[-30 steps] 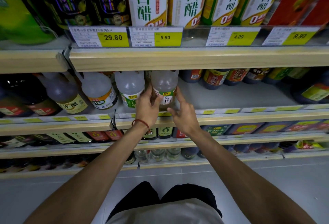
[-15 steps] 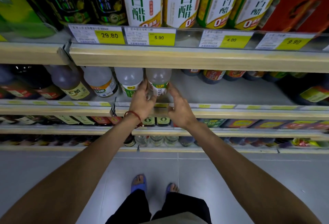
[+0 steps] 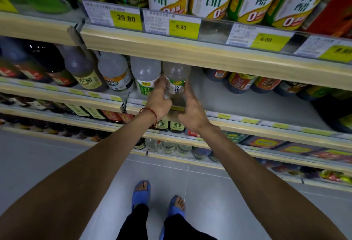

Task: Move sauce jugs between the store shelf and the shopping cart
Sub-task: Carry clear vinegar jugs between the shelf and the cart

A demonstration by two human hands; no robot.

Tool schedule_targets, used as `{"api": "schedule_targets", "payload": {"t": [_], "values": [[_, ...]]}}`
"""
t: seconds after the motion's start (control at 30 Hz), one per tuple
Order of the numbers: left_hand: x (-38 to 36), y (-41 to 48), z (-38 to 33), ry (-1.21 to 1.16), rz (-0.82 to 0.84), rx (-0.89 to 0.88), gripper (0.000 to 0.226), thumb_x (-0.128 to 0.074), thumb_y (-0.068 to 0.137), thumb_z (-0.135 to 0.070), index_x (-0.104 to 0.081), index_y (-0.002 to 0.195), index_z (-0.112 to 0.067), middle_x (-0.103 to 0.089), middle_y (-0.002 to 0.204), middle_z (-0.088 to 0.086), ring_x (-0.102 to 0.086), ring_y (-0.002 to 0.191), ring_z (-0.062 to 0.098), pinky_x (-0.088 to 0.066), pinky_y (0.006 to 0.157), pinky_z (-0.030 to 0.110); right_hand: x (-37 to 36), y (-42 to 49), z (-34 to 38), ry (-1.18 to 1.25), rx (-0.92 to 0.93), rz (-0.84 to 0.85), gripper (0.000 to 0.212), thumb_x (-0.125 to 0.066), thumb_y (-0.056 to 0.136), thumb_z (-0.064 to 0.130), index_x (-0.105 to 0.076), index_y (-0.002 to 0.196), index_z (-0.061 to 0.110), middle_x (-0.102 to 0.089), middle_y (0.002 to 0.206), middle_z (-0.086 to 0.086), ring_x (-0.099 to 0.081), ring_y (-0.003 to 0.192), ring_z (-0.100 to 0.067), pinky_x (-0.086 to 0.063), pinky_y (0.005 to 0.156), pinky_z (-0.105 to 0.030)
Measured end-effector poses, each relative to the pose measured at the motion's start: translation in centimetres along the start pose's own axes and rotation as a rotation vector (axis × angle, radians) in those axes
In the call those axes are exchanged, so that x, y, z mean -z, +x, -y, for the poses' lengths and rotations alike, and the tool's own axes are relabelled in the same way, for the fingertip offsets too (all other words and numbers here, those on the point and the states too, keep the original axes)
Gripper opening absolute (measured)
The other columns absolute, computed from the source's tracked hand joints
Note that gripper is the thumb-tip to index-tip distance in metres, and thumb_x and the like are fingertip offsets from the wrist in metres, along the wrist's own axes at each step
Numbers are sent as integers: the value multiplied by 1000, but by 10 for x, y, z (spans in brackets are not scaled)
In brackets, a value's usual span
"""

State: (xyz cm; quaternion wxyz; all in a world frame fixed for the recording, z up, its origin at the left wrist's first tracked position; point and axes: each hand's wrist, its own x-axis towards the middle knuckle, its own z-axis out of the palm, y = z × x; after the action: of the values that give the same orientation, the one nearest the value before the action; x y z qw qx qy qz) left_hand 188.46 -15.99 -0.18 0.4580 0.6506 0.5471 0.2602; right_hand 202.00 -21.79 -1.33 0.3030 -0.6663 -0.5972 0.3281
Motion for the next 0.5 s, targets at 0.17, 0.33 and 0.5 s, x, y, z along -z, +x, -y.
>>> {"api": "schedule_targets", "payload": {"t": [0.17,0.33,0.5], "values": [[12,-8,5,-19,49,7,92,-44,83,20,-20,162,-20,-36,149,-12,-39,144,22,-39,115,35,9,-8,4,-29,-28,27,111,-66,74,2,-8,167,22,-28,169,-2,-37,148,-25,-44,113,-35],[28,-39,8,43,-56,-14,63,-47,93,14,-46,150,-11,-48,151,3,-47,140,22,-44,112,36,0,-32,18,-161,5,-77,74,-56,81,-11,-49,151,10,-52,152,-10,-49,139,-29,-39,117,-33],[70,-83,33,301,-97,-62,50,-59,92,-5,-56,141,-14,-61,135,12,-61,122,28,-53,100,44,-29,-51,51,-285,125,-62,48,-61,87,5,-67,134,14,-66,130,-9,-56,124,-28,-46,107,-36]]}}
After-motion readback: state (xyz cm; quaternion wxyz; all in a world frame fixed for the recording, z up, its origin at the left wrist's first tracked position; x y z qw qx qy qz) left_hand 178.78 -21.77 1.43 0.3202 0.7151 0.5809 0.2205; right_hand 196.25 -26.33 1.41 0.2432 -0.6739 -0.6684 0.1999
